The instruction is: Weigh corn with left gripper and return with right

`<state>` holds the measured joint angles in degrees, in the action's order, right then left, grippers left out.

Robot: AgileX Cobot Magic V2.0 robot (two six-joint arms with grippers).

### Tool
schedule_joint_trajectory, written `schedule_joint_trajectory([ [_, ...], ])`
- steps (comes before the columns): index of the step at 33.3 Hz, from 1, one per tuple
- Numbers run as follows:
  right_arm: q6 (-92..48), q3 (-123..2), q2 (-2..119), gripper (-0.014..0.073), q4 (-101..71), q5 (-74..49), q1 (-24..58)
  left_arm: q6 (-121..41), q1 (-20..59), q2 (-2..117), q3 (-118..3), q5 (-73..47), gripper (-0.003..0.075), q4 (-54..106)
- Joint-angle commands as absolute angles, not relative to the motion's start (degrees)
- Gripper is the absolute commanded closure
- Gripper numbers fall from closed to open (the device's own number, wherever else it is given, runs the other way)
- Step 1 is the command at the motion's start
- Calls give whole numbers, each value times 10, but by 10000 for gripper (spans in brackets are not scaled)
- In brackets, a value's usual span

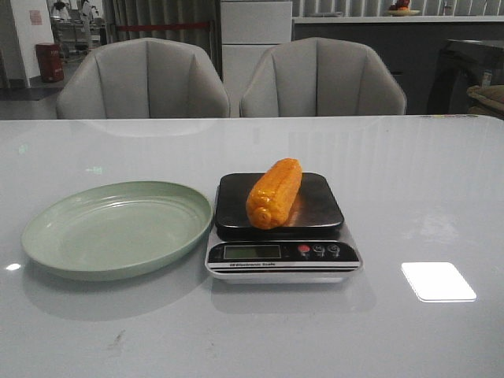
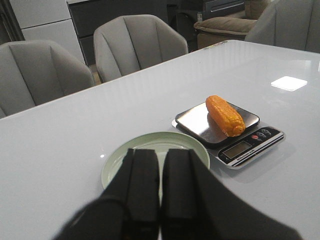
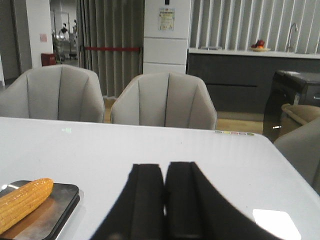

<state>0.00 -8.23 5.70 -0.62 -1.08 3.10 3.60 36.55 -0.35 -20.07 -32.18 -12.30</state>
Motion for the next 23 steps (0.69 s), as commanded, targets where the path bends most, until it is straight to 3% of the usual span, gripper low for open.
schedule_joint_trajectory([
  [1,0,-155,122,439,-4,-21,32,36,366,-6,-215,-273,606,-128],
  [12,0,-211,189,439,-4,-177,32,36,366,-6,-215,-271,606,-128],
  [23,0,-211,206,435,-19,-171,39,36,366,-6,-215,-271,606,-128],
])
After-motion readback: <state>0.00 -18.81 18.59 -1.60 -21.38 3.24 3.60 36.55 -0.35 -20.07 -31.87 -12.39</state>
